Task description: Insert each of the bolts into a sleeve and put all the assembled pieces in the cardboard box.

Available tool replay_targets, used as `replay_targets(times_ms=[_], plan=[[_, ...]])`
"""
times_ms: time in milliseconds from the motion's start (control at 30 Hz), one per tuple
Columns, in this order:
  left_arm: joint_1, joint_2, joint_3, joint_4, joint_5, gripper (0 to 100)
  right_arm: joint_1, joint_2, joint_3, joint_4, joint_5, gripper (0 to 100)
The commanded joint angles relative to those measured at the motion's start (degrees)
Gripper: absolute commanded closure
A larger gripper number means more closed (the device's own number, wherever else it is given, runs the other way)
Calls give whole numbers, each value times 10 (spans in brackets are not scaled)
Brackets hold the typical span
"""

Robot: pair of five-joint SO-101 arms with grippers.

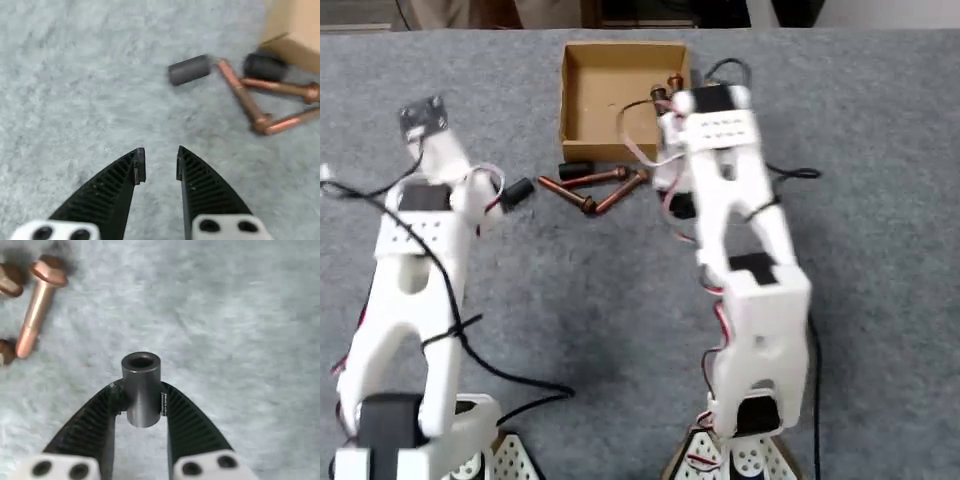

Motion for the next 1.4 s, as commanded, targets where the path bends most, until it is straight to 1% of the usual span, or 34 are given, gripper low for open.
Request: replay_targets(times_ms=[0,67,133,200,300,400,500,600,667,733,867,933,967,1200,1367], plan=[[64,51,-85,14,2,881,67,-83,27,11,86,995],[99,97,-116,4,-6,881,104,-87,29,1,170,995],[131,146,-150,-18,-45,881,141,-87,29,-20,263,995],[162,196,-196,-36,-90,881,173,-87,35,-57,333,996],[200,271,-282,-55,-152,882,209,-87,66,-128,364,997],[220,357,-376,-83,-186,884,233,-89,117,-221,398,997],[230,449,-473,-100,-202,882,247,-90,173,-316,392,997],[236,536,-573,-73,-225,882,249,-91,198,-376,376,997],[236,587,-644,-28,-252,882,249,-87,202,-407,376,997],[236,633,-713,34,-287,882,249,-87,219,-434,376,997],[236,709,-857,168,-385,885,247,-87,262,-491,376,997],[236,743,-924,212,-421,885,245,-90,273,-505,376,997],[236,761,-954,223,-428,885,245,-90,274,-505,376,997],[241,885,-1104,228,-429,885,246,-87,275,-508,377,997],[252,941,-1164,228,-429,885,248,-87,279,-520,377,997]])
